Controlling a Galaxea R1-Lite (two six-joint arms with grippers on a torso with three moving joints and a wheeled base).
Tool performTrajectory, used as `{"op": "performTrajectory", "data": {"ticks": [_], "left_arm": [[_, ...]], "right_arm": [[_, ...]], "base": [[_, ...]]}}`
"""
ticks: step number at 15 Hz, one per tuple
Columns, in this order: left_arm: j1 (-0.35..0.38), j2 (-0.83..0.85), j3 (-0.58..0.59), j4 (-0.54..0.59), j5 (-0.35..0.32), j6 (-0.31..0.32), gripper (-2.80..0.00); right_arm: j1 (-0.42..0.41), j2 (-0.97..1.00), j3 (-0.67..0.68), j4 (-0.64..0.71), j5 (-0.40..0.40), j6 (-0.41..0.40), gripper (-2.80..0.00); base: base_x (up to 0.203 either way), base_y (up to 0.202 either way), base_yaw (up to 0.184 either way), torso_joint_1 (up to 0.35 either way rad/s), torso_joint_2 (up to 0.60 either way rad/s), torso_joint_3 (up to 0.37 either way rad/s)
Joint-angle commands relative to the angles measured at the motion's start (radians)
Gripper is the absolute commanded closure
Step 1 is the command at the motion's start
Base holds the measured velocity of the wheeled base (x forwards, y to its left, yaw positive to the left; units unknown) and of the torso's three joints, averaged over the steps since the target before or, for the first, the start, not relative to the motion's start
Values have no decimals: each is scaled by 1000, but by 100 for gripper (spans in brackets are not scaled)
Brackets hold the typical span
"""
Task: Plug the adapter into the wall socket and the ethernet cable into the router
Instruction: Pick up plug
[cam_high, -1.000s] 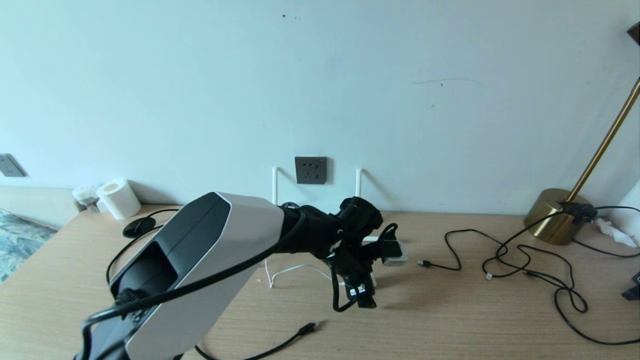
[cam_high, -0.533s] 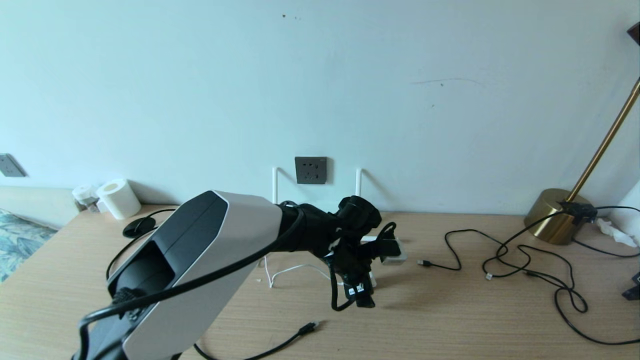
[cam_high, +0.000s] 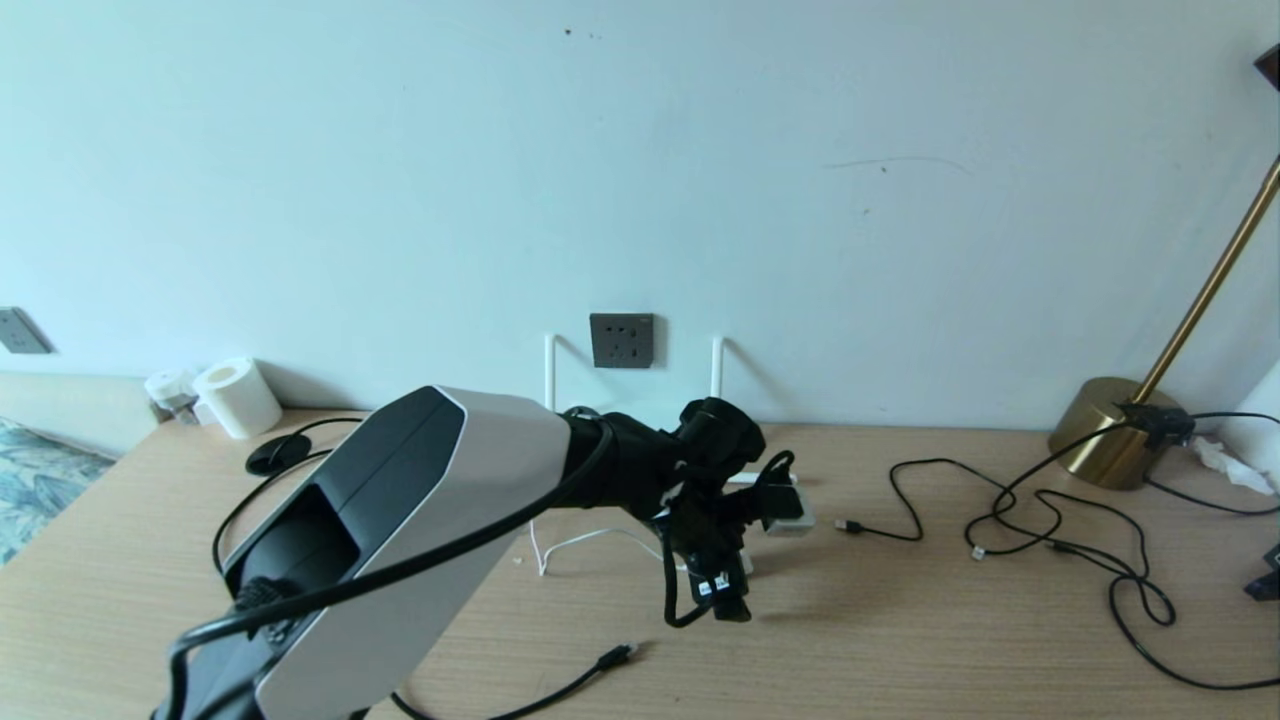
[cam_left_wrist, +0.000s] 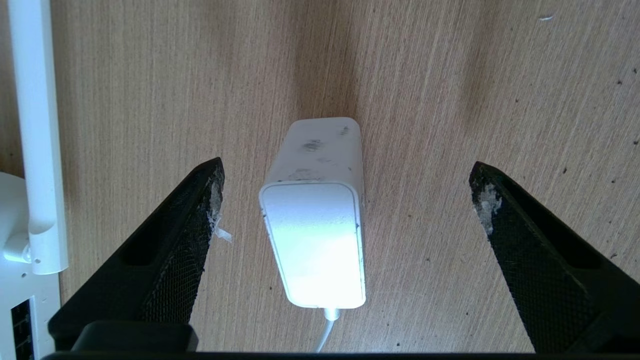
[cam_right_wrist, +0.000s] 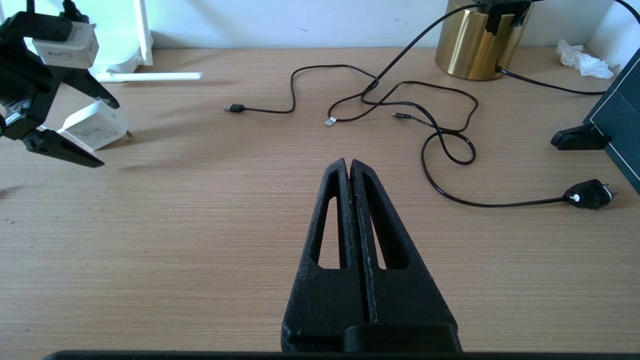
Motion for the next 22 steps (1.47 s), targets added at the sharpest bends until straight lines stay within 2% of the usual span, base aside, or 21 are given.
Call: {"op": "performTrajectory", "data": {"ticks": [1,6,7,19,22], "left_arm": [[0,3,0,3,-1,4,-280],[1,0,0,0,-1,4,-280],[1,2,0,0,-1,4,0],[1,3,0,-6,1,4,0],[1,-40,5,6,-4,1,0]], "right_arm": [[0,0,0,0,0,0,0],[0,-1,0,0,0,0,0],[0,0,0,0,0,0,0],[0,0,0,0,0,0,0],[0,0,0,0,0,0,0]], "base": [[0,0,0,0,0,0],[0,0,0,0,0,0],[0,0,0,0,0,0],[0,0,0,0,0,0],[0,0,0,0,0,0]]}}
